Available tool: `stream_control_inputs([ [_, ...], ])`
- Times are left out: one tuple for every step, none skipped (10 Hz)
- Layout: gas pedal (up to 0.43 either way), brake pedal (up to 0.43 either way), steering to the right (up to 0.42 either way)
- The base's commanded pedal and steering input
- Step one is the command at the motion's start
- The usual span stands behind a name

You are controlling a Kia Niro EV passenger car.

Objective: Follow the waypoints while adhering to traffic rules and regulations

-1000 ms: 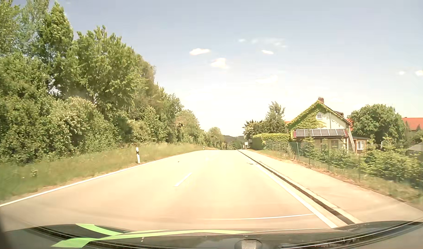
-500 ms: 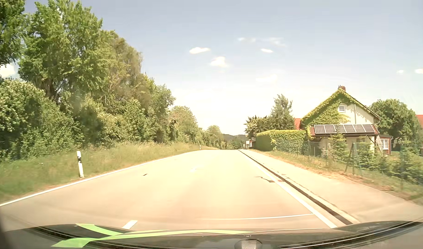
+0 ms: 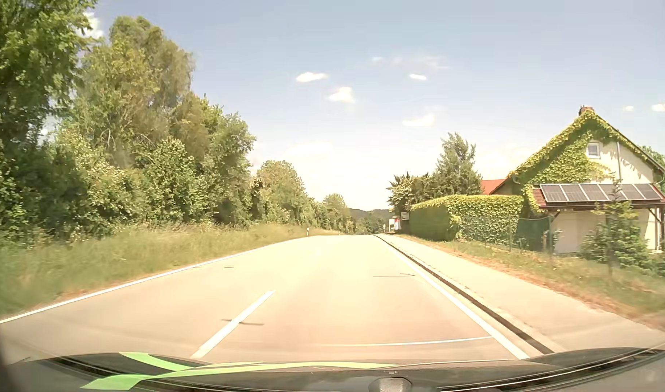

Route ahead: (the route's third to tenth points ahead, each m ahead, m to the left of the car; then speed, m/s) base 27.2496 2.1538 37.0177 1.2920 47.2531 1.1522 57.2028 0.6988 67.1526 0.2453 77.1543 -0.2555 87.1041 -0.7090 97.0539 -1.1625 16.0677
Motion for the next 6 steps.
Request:
stream_control_inputs([
  [0.189, 0.000, -0.001],
  [0.197, 0.000, -0.001],
  [0.197, 0.000, -0.001],
  [0.197, 0.000, -0.001],
  [0.189, 0.000, -0.002],
  [0.169, 0.000, -0.002],
])
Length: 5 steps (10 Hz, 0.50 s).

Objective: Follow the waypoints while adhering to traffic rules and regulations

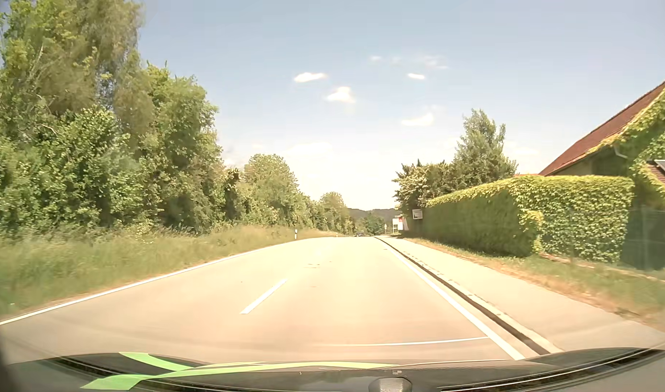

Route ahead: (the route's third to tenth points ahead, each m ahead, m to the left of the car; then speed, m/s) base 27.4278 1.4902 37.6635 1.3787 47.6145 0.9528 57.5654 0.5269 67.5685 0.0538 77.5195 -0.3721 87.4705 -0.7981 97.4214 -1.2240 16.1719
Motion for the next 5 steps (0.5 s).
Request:
stream_control_inputs([
  [0.157, 0.000, -0.003],
  [0.157, 0.000, -0.003],
  [0.169, 0.000, -0.004],
  [0.169, 0.000, -0.003],
  [0.177, 0.000, -0.003],
])
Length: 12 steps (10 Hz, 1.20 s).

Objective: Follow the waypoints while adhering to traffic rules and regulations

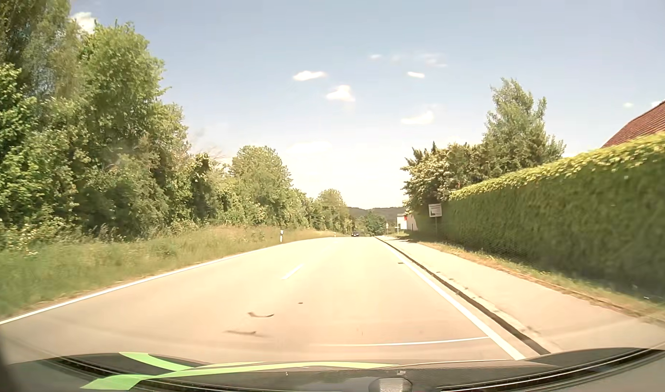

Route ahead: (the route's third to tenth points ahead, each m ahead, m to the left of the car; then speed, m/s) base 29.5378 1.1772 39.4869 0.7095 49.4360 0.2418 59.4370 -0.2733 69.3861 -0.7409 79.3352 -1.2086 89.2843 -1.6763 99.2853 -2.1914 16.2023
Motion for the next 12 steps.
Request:
stream_control_inputs([
  [0.169, 0.000, -0.003],
  [0.150, 0.000, -0.003],
  [0.150, 0.000, -0.003],
  [0.157, 0.000, -0.003],
  [0.169, 0.000, -0.003],
  [0.197, 0.000, -0.003],
  [0.209, 0.000, -0.002],
  [0.220, 0.000, -0.002],
  [0.220, 0.000, -0.001],
  [0.220, 0.000, -0.001],
  [0.220, 0.000, -0.001],
  [0.209, 0.000, 0.000],
])
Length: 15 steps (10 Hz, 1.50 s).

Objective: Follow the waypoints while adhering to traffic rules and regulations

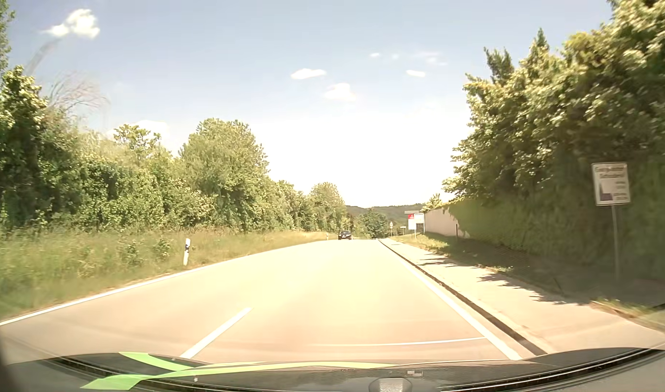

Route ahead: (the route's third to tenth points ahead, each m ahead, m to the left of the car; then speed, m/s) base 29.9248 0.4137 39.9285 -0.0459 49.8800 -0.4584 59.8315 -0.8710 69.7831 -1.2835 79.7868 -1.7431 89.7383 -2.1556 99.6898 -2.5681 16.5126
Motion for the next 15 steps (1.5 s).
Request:
stream_control_inputs([
  [0.197, 0.000, 0.001],
  [0.169, 0.000, 0.001],
  [0.169, 0.000, 0.001],
  [0.169, 0.000, 0.001],
  [0.169, 0.000, 0.001],
  [0.169, 0.000, 0.001],
  [0.169, 0.000, 0.001],
  [0.169, 0.000, 0.001],
  [0.157, 0.000, 0.001],
  [0.138, 0.000, 0.001],
  [0.130, 0.000, 0.001],
  [0.130, 0.000, 0.001],
  [0.130, 0.000, 0.001],
  [0.130, 0.000, 0.001],
  [0.138, 0.000, 0.001],
])
